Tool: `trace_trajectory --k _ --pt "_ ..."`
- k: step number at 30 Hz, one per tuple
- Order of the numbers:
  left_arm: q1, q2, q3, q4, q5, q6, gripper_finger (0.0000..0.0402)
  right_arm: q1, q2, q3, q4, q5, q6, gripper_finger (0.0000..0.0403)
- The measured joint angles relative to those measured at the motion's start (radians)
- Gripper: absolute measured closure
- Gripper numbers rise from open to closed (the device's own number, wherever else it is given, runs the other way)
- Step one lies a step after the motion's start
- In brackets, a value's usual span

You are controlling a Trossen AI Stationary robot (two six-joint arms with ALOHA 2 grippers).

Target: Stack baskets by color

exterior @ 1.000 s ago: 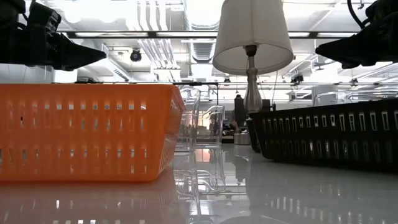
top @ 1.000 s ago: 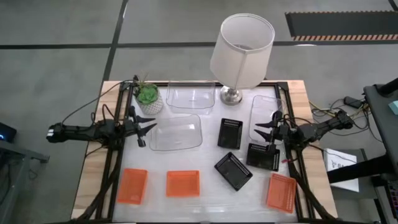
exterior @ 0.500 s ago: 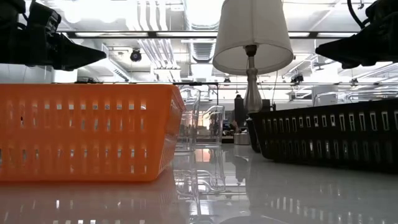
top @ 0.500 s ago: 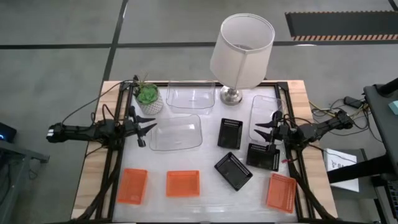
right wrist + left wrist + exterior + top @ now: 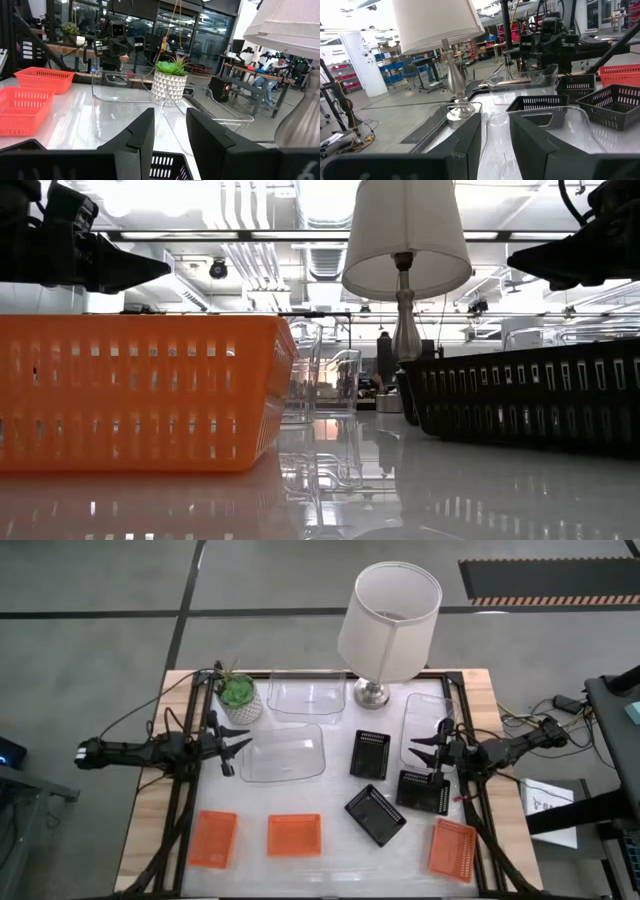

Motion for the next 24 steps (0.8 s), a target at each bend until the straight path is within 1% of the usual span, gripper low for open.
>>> trace_trajectory --k 7,8,9,10,12,14,15,19,21,24 --pt "0.0 0.0 0.0 0.001 0.0 -0.003 0.0316 0.0 0.0 0.0 0.0 0.0 -0.002 0.0296" --pt "0.0 0.0 0.0 0.002 0.005 -0.028 0.0316 0.0 0.0 0.0 0.0 0.0 0.0 0.0296" --pt "0.0 0.0 0.0 0.007 0.021 -0.079 0.0316 0.0 0.0 0.0 0.0 -0.001 0.016 0.0296" --pt "0.0 0.0 0.0 0.016 0.049 -0.161 0.0316 0.0 0.0 0.0 0.001 -0.002 0.049 0.0296" --pt "0.0 0.0 0.0 0.046 0.109 -0.366 0.0316 0.0 0.0 0.0 0.009 -0.009 0.196 0.0296" --pt "0.0 0.0 0.0 0.085 0.127 -0.52 0.0316 0.0 0.0 0.0 0.033 -0.001 0.327 0.0296" --pt "0.0 0.0 0.0 0.102 0.126 -0.566 0.0316 0.0 0.0 0.0 0.049 0.005 0.359 0.0296" --pt "0.0 0.0 0.0 0.148 0.128 -0.687 0.0316 0.0 0.0 0.0 0.082 0.008 0.33 0.0296" --pt "0.0 0.0 0.0 0.155 0.128 -0.701 0.0316 0.0 0.0 0.0 0.082 0.002 0.308 0.0296" --pt "0.0 0.0 0.0 0.194 0.124 -0.679 0.0316 0.0 0.0 0.0 0.084 -0.001 0.304 0.0296"
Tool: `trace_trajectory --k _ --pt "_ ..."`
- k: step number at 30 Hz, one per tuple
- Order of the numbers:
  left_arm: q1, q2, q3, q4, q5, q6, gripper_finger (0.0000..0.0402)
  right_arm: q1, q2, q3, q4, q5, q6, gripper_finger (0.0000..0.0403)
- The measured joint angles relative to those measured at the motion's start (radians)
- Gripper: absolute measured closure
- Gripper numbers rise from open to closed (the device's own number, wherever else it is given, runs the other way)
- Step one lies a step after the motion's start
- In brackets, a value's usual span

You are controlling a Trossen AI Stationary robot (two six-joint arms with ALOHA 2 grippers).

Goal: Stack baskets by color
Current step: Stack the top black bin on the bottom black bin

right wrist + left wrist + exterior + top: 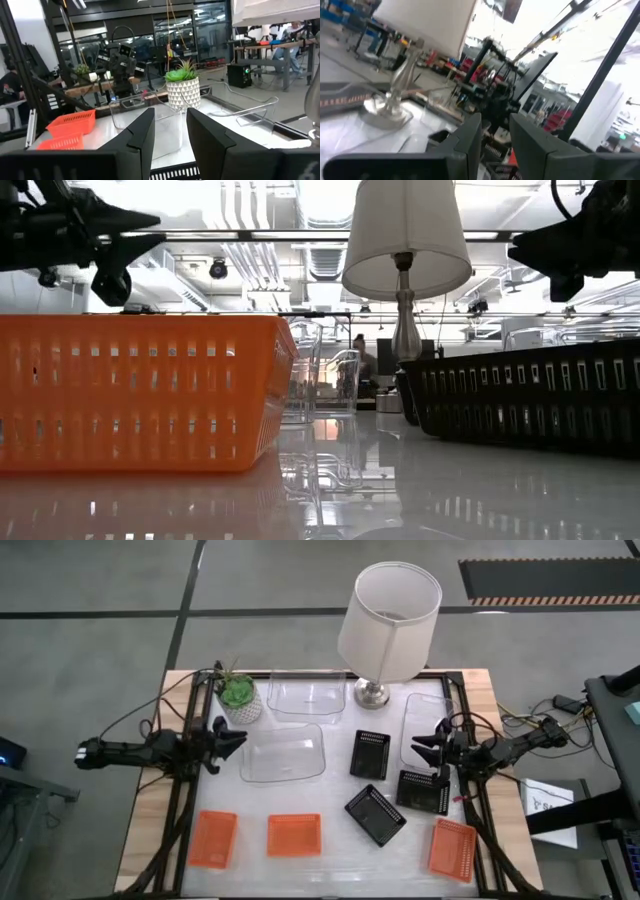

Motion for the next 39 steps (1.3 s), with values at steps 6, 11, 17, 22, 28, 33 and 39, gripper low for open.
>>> trace_trajectory --k 6,11,17,22,28,33,39 --pt "0.0 0.0 0.0 0.027 -0.002 0.164 0.0316 0.0 0.0 0.0 0.002 0.0 0.0 0.0296" --pt "0.0 0.0 0.0 0.046 -0.003 0.238 0.0316 0.0 0.0 0.0 0.012 0.001 0.07 0.0296" --pt "0.0 0.007 0.0 0.052 -0.008 0.254 0.0316 0.0 0.012 0.0 0.105 0.001 0.11 0.0296" --pt "0.0 0.014 0.0 0.107 -0.02 0.262 0.0316 0.0 0.089 0.0 0.304 -0.001 -0.012 0.0296" --pt "0.0 0.03 0.0 0.151 -0.042 0.292 0.0316 0.0 0.247 0.0 0.493 -0.005 -0.147 0.0296" --pt "0.0 0.067 0.0 0.15 -0.042 0.291 0.0316 0.0 0.361 0.004 0.606 -0.005 -0.226 0.0296" --pt "0.0 0.108 0.0 0.161 -0.043 0.286 0.0316 0.0 0.428 0.069 0.604 0.0 -0.292 0.0296"
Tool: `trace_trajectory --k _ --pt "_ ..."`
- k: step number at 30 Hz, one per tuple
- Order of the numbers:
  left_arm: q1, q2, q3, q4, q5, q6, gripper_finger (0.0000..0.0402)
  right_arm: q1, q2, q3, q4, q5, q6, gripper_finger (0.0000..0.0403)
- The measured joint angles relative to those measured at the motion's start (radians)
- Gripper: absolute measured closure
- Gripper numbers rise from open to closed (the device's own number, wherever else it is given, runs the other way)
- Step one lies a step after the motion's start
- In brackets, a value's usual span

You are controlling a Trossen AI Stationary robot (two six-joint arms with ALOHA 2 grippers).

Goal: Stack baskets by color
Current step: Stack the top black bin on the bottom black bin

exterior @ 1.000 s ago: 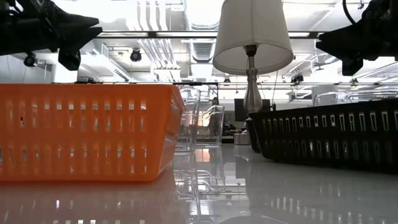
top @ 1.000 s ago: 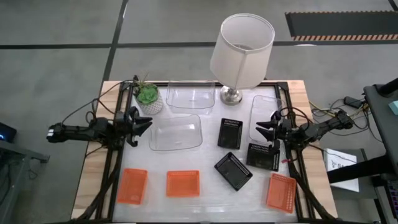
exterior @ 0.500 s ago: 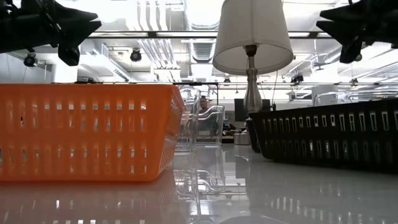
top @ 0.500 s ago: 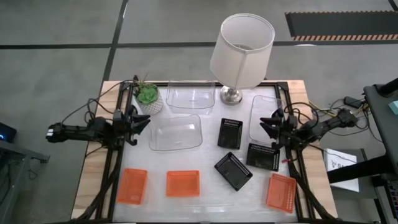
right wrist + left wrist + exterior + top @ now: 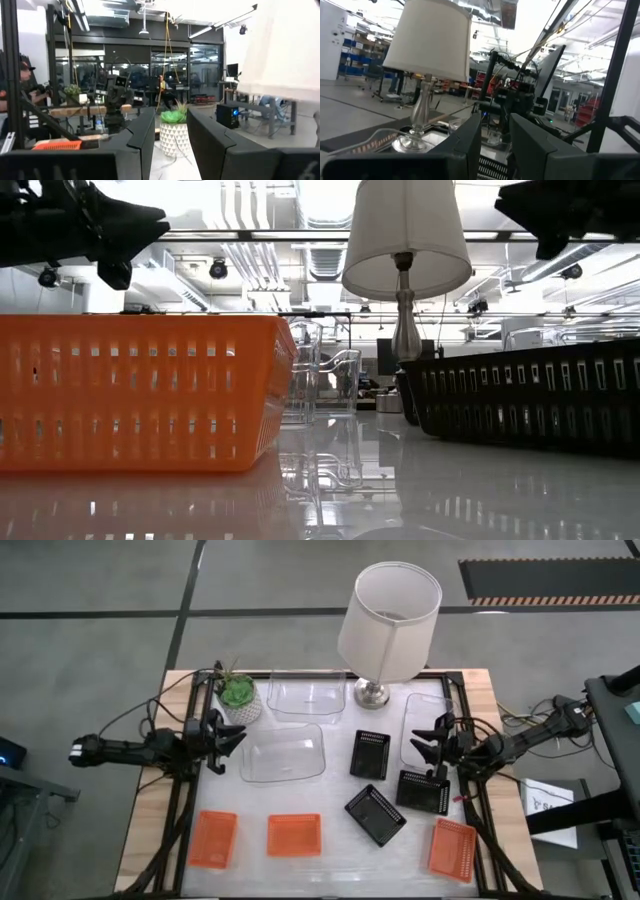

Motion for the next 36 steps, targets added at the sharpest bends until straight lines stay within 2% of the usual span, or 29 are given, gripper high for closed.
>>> trace_trajectory --k 10,20,24,30,36 --pt "0.0 0.07 0.0 0.127 -0.007 0.049 0.0316 0.0 0.031 0.121 -0.16 0.0 -0.014 0.0296" --pt "0.0 0.094 0.0 0.19 -0.017 0.087 0.0316 0.0 0.054 0.246 -0.413 -0.001 0.107 0.0296" --pt "0.0 0.092 0.0 0.207 -0.022 0.089 0.0316 0.0 0.124 0.318 -0.509 -0.001 0.152 0.0296" --pt "0.0 0.093 0.001 0.233 -0.028 0.178 0.0316 0.001 0.28 0.438 -0.621 -0.001 0.199 0.0296" --pt "0.0 0.089 0.004 0.257 -0.028 0.189 0.0316 0.001 0.429 0.606 -0.841 -0.005 0.322 0.0296"
